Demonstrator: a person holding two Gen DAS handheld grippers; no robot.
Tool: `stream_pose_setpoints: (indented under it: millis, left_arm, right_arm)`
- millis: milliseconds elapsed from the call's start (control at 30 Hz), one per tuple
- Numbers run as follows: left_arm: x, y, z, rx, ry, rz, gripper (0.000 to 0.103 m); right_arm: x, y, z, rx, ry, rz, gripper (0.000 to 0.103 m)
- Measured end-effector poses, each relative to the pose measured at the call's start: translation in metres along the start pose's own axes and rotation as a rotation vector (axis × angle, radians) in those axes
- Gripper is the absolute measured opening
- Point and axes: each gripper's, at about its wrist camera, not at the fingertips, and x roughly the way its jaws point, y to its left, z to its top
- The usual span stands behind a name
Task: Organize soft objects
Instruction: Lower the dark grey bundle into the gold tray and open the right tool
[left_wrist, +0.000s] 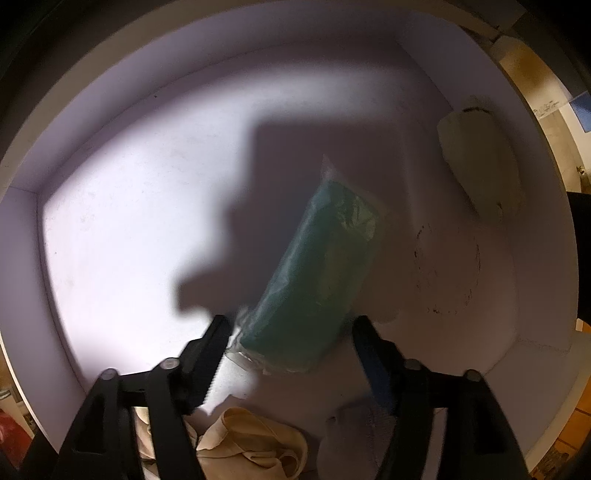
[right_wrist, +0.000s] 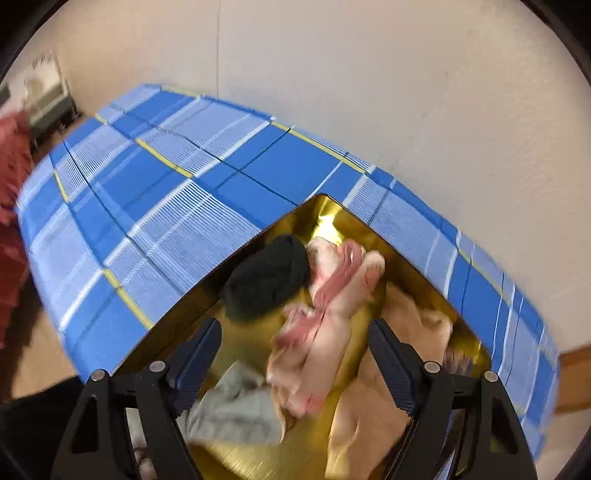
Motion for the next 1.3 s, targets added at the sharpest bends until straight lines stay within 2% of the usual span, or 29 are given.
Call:
stream_pose_setpoints:
  millis: [100,167,200,367,467,567,733,833,967,1200,1300]
  left_arm:
    - [0.002,-0.002,-0.001,0.009,-0.002,0.018,0.075]
    - [0.003,-0.003,-0.002,0.009,-0.003,0.027,0.075]
    - [0.004,-0.003,-0.002,0.009,-0.003,0.03,0.075]
    - [0.006,-0.003,-0.006,0.0,-0.005,0.031,0.075]
    - [0.006,0.002,-0.004,-0.024,0.004,0.03,0.075]
    - [0.006,0.006,-0.003,-0.04,0.008,0.029,0.076]
    - [0.013,0.006,-0.003,-0.031,0.035,0.026,0.088]
    - [0.015,0.005,-0.006,-0.024,0.038,0.026,0.089]
    - [0.016,0.005,-0.006,-0.021,0.034,0.025,0.089]
    - [0.011,0.006,-0.009,-0.017,0.027,0.025,0.089]
    - [0.012,0.008,-0.012,-0.04,0.029,0.024,0.089]
  right_arm:
    - [-0.019,-0.005,-0.023,0.072,0.025,0.117,0.075]
    - [-0.021,-0.002,-0.037,0.077,0.082,0.161,0.057]
    - [-0.02,0.001,-0.043,0.075,0.112,0.184,0.054]
    - [0.016,0.01,-0.067,0.181,0.295,0.272,0.053]
    - [0.037,0.009,-0.067,0.219,0.321,0.246,0.052]
    - [0.048,0.004,-0.055,0.257,0.272,0.239,0.05]
    - [0.055,-0.002,-0.033,0.272,0.169,0.2,0.05]
    - [0.055,-0.006,-0.028,0.271,0.126,0.237,0.05]
    - [0.032,-0.021,-0.042,0.298,0.072,0.289,0.051]
    - [-0.024,-0.062,-0.084,0.32,-0.052,0.165,0.051]
    - [-0.032,-0.073,-0.099,0.298,-0.062,0.083,0.051]
